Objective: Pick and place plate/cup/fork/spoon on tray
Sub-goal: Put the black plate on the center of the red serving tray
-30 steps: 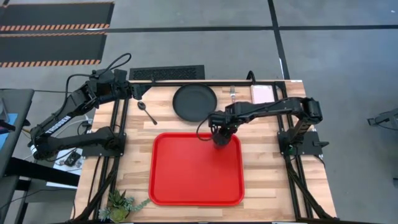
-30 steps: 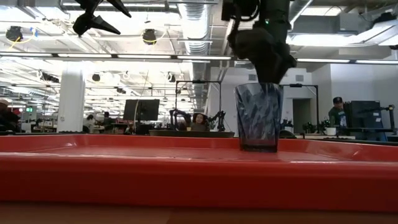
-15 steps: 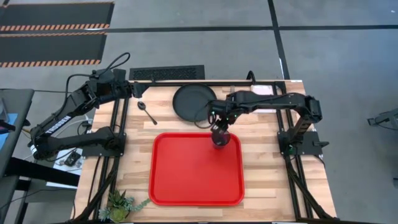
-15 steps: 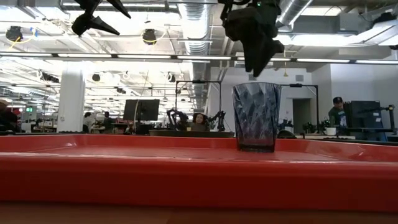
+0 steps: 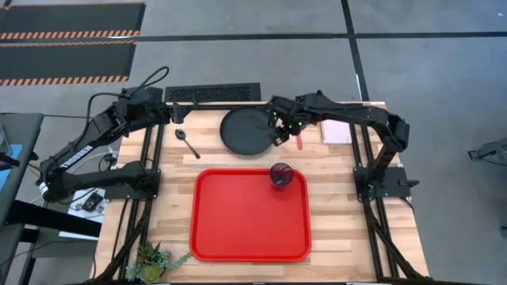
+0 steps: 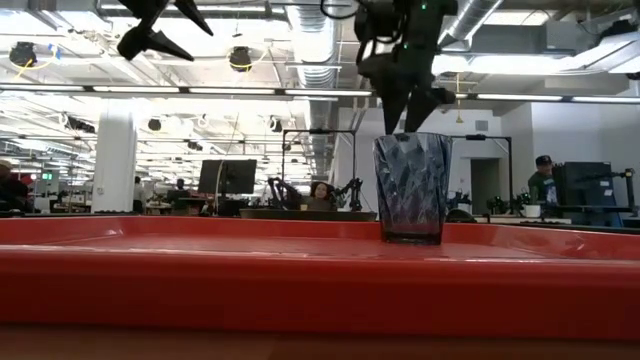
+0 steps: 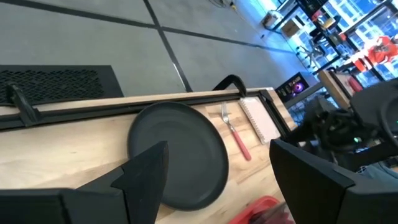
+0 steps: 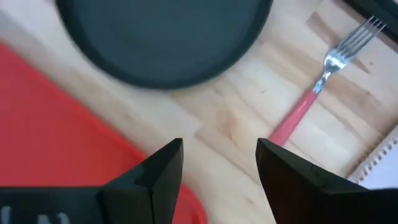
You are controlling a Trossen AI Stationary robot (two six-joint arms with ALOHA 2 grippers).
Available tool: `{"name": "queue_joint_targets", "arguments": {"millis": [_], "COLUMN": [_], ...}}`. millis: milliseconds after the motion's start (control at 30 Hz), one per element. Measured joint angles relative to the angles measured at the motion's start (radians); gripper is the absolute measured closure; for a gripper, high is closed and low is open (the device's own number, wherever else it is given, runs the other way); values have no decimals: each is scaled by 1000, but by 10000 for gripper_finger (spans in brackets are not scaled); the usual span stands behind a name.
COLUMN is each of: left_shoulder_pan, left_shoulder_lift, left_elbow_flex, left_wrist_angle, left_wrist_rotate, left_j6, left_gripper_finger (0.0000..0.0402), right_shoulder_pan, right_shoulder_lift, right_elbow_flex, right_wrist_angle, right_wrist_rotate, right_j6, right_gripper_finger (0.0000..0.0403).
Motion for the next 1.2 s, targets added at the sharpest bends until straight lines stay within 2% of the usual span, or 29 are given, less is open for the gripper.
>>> {"name": "queue_joint_targets", "arguments": {"millis": [133, 267, 467, 633, 933, 1067, 1200], "left_shoulder_pan": [0, 0, 0, 0, 0, 0, 0], "left_shoulder_lift": [-10, -43, -63, -55, -41, -41, -41], "left_elbow_flex": [0, 0, 0, 0, 0, 0, 0], "left_wrist_angle": [3, -2, -27, -21, -23, -23, -24], "left_wrist_rotate": [-8, -57, -74, -56, -56, -62, -63], "left_j6": [0, 3, 17, 25, 29, 40, 45], "left_gripper_finger": [136, 136, 136, 136, 136, 136, 136], "right_shoulder_pan": [-71, -156, -216, -228, -177, -167, -168], "right_shoulder_lift": [-2, 0, 2, 23, 200, 225, 220], "right_elbow_flex": [-52, -184, -357, -379, -380, -376, -379], "right_wrist_angle": [99, 293, 526, 623, 728, 751, 744], "right_wrist_rotate": [-1, -70, -85, -105, -111, -136, -135], "right_j6": [30, 126, 209, 206, 253, 265, 266], "right_gripper_finger": [176, 176, 164, 147, 141, 161, 229]}}
